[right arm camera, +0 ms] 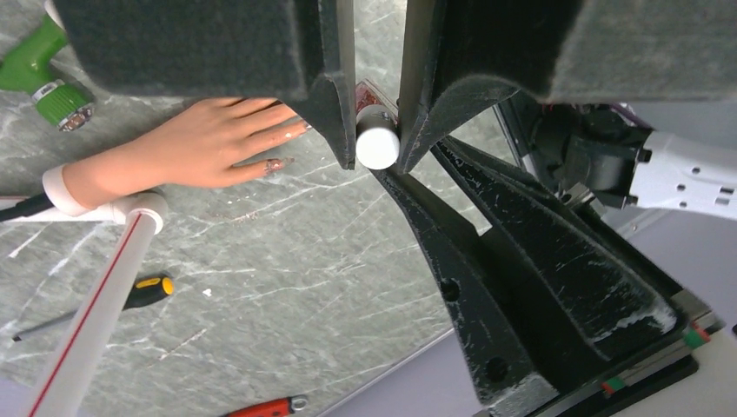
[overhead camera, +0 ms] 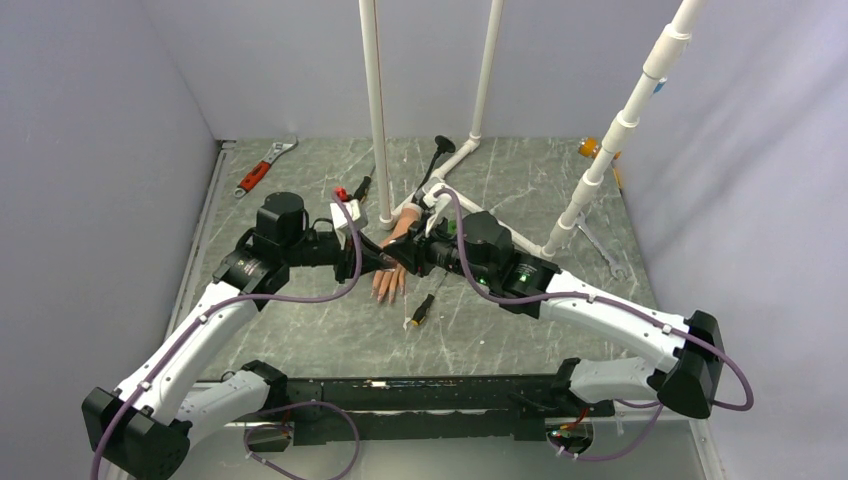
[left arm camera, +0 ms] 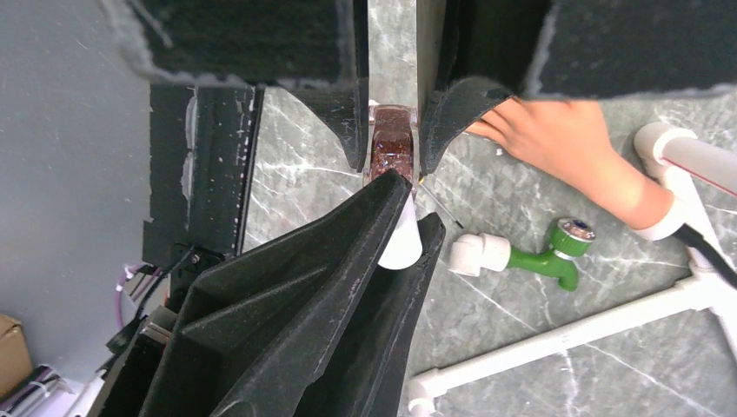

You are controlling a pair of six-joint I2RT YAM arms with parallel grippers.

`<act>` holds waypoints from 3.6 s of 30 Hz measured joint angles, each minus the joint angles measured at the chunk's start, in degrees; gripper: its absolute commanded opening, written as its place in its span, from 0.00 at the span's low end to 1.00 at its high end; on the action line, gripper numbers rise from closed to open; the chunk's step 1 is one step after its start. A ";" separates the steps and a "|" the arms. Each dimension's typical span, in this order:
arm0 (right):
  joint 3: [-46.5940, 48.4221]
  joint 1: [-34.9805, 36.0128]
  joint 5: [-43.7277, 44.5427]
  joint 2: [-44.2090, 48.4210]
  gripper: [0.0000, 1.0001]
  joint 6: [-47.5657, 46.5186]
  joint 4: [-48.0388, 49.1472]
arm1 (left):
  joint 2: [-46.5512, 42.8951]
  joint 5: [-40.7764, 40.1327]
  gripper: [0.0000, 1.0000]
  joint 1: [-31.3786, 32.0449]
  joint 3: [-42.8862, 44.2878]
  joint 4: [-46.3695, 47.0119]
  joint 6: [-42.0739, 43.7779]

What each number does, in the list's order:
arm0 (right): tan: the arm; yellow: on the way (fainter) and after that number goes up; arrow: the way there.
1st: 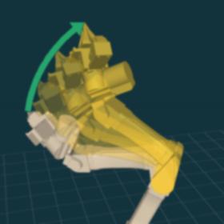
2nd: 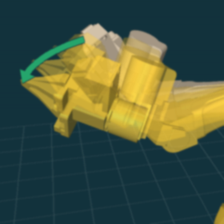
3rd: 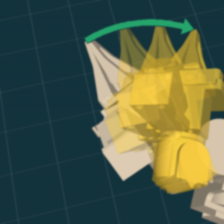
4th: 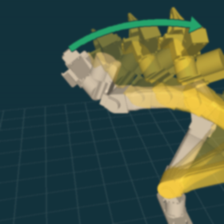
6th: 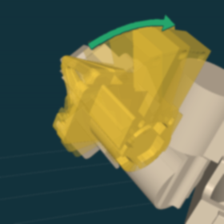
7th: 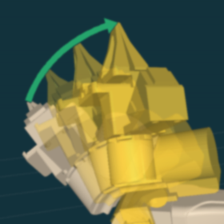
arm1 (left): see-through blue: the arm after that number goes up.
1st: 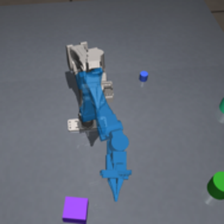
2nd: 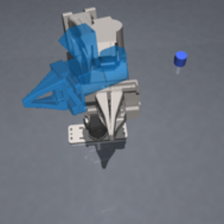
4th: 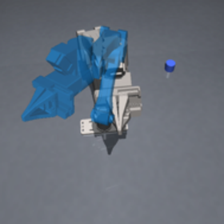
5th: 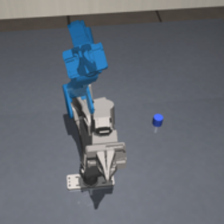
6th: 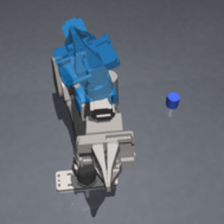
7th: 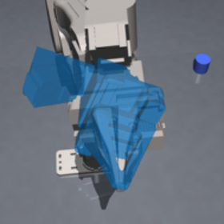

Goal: Paint the nails
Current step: Unscrew the nail polish bottle.

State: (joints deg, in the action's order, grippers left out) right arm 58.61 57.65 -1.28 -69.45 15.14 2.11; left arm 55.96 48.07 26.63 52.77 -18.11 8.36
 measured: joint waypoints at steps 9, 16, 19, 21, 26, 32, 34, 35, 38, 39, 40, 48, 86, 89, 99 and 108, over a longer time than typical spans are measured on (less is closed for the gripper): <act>-1.20 -0.31 -5.70 2.10 0.00 -4.02 0.04 | -0.11 4.66 0.00 -0.04 -0.07 -0.61 0.02; -1.49 -0.33 -6.91 2.75 0.31 -4.90 0.09 | -0.37 5.70 0.00 -0.04 -0.07 -0.61 0.04; -1.49 -0.28 -7.37 2.73 0.61 -5.01 0.13 | -0.35 6.10 0.00 -0.02 -0.07 -0.17 0.02; -1.49 -0.24 -6.82 2.58 0.71 -5.20 0.13 | -0.42 7.26 0.00 0.44 -0.11 -0.33 0.02; -1.46 -0.61 -4.79 2.56 0.84 -6.05 0.09 | -0.50 8.79 0.00 0.72 -0.11 -0.50 0.00; -1.46 -0.61 -2.97 2.80 0.94 -6.01 -0.33 | -0.50 9.01 0.00 0.74 -0.11 -0.37 0.00; -1.46 -0.61 -2.34 2.91 0.97 -5.97 -0.50 | -0.52 8.72 0.00 0.74 -0.11 -0.26 -0.02; -1.46 -0.61 -1.86 2.97 0.98 -5.92 -0.61 | -0.52 8.41 0.00 0.79 -0.11 -0.17 -0.02; -1.46 -0.59 -0.20 3.19 0.99 -5.49 -0.98 | -0.52 6.86 0.00 0.90 -0.11 0.28 -0.11; -1.46 -0.57 0.57 3.21 0.99 -5.05 -1.07 | -0.52 6.10 0.00 0.96 -0.11 0.55 -0.24; -1.46 -0.52 1.53 3.23 0.99 -4.57 -1.14 | -0.52 5.40 0.00 1.01 -0.11 0.85 -0.39; -1.01 0.11 7.87 3.15 1.00 -0.90 -2.12 | -0.20 -1.77 0.00 1.09 -0.11 1.60 -0.66; 6.08 0.92 12.92 -3.19 0.27 8.52 -6.88 | 0.17 -9.62 0.00 1.05 -0.11 2.86 -1.16; 6.08 0.92 12.57 -3.26 0.07 8.52 -6.88 | 0.17 -9.84 0.00 1.05 -0.11 2.86 -1.14; 4.26 0.76 10.21 -1.53 0.00 6.69 -6.16 | 0.17 -8.41 0.00 1.07 -0.11 2.49 -1.11; 1.40 0.61 5.53 2.14 0.00 2.93 -5.11 | -0.02 -2.29 0.00 1.05 -0.11 2.25 -0.26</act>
State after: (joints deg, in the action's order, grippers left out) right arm 60.01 58.26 4.25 -67.31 18.06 -3.01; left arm 55.94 45.78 27.68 52.66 -15.86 8.10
